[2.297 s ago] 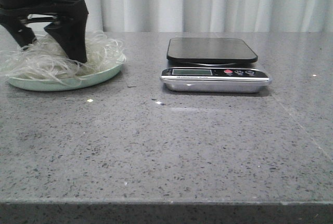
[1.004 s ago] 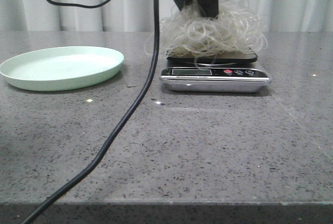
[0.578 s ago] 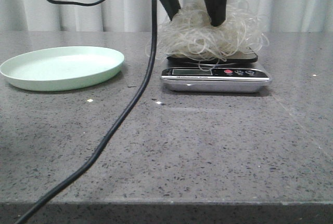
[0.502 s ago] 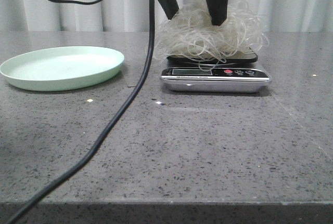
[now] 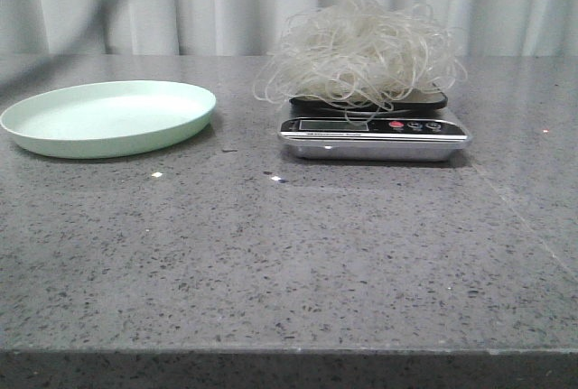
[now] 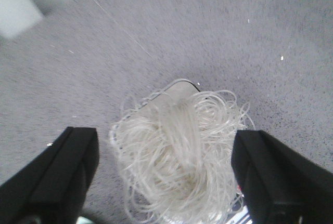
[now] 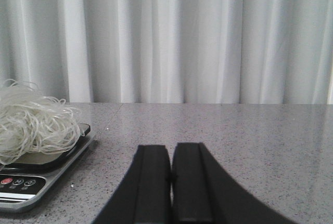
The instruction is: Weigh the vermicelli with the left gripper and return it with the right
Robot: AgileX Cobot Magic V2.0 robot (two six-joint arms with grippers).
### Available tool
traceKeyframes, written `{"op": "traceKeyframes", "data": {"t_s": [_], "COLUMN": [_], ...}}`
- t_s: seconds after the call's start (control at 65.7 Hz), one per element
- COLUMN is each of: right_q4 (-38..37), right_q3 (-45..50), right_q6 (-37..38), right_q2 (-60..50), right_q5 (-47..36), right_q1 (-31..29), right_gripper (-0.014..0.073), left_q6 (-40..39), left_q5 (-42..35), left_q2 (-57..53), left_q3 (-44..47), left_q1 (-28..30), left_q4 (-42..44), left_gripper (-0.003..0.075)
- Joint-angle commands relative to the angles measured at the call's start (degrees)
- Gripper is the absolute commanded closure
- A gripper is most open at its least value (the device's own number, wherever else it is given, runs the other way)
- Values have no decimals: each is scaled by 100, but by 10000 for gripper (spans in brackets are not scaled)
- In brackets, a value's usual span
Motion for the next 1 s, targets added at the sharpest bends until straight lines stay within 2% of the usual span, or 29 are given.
{"op": "traceKeyframes", "data": {"t_s": [0.0,0.152,0.259,0.456,0.624,0.852,0.989], "right_q4": [21,21,21,21,21,21,21], "right_q3": [-52,-52,-52,-52,-52,-52,-52], "right_q6": [-37,-37,-37,-37,-37,-37,-37], "right_q2": [-81,-81,-81,-81,-81,-81,-81], "right_q5": [-468,-468,-468,-468,-468,-468,-468], "right_q1": [-1,-1,-1,-1,-1,-1,-1], "right_gripper": [413,413,413,413,413,413,413], "left_q6": [17,48,48,-30,-307,-351,-351], "left_q5": [-222,-232,-334,-1241,-2103,-2812,-3025], "left_q2": [-634,-1215,-1735,-3275,-4724,-6407,-7303], "left_q3": [-74,414,1164,3468,5406,7260,8119], "left_q1": [-12,-12,-12,-12,-12,-12,-12], "left_q4": [47,274,569,705,614,447,278], "left_gripper": [209,256,293,344,359,402,463]}}
